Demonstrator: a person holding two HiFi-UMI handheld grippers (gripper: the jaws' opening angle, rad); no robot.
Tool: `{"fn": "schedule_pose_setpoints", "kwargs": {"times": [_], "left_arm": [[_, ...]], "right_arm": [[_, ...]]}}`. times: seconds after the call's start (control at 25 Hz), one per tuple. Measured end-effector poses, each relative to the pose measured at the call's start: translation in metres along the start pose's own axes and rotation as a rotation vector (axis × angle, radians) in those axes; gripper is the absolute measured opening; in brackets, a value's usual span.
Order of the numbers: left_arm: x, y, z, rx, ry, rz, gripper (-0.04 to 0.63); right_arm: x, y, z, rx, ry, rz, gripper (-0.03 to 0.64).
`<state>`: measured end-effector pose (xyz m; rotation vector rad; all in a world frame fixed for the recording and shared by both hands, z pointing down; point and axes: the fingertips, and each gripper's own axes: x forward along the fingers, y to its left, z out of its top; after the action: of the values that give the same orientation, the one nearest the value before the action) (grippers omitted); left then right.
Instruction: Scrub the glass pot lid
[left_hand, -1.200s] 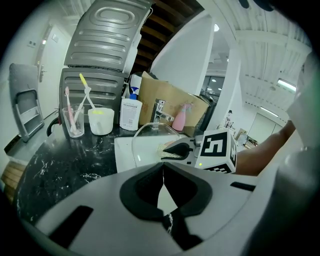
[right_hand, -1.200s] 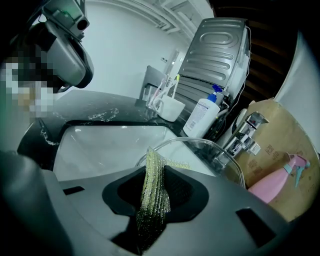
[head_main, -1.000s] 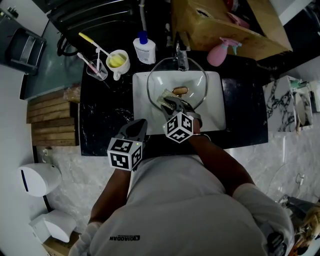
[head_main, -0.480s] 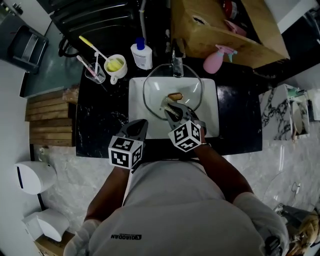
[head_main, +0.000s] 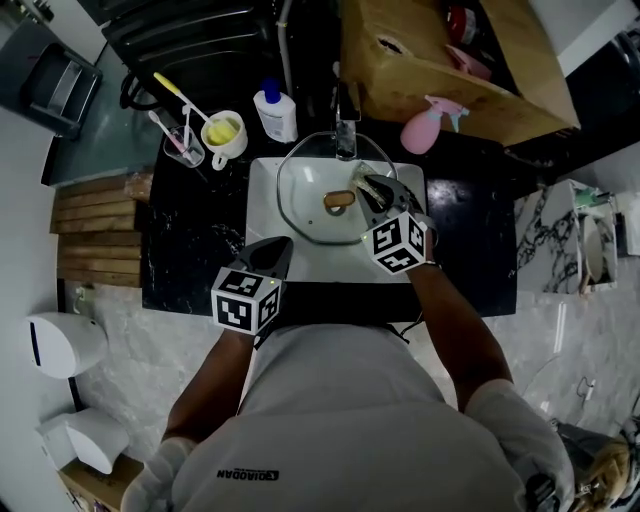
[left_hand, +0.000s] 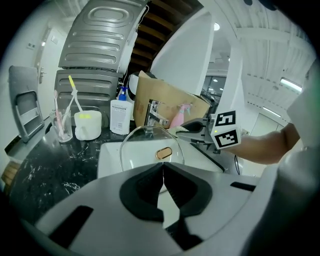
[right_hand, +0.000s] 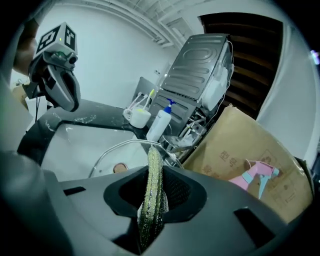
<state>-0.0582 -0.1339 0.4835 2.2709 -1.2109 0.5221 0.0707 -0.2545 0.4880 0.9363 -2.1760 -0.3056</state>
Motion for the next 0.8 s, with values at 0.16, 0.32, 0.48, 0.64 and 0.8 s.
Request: {"fn": "schedule_pose_setpoints", "kwargs": {"times": [0.16, 0.32, 0.48, 0.64, 0.8], "left_arm": [[-0.003, 0.006, -0.003, -0.017, 0.002, 0.029, 0.015], [-0.003, 0.007, -0.006, -0.034, 0.009, 0.047, 0.015], [-0.005, 0.007, -0.007, -0.035, 0.01, 0.065, 0.015], [-0.008, 0.011, -0.011, -0.049, 0.007, 0.091, 0.015], [-0.012, 0.013, -0.013, -0.068, 0.003, 0.118, 0.015]], "right_arm": [[0.016, -0.024, -0.012, -0.043, 0.028, -0.026, 0.095], [0.036, -0.047, -0.017, -0.079, 0.045, -0.052, 0.095], [0.061, -0.055, -0.022, -0.238, 0.084, -0.048, 0.095], [0.076, -0.045, -0.021, -0.429, 0.078, -0.017, 0.095], [0.087, -0.036, -0.016, -0.496, 0.039, 0.03, 0.095]]}}
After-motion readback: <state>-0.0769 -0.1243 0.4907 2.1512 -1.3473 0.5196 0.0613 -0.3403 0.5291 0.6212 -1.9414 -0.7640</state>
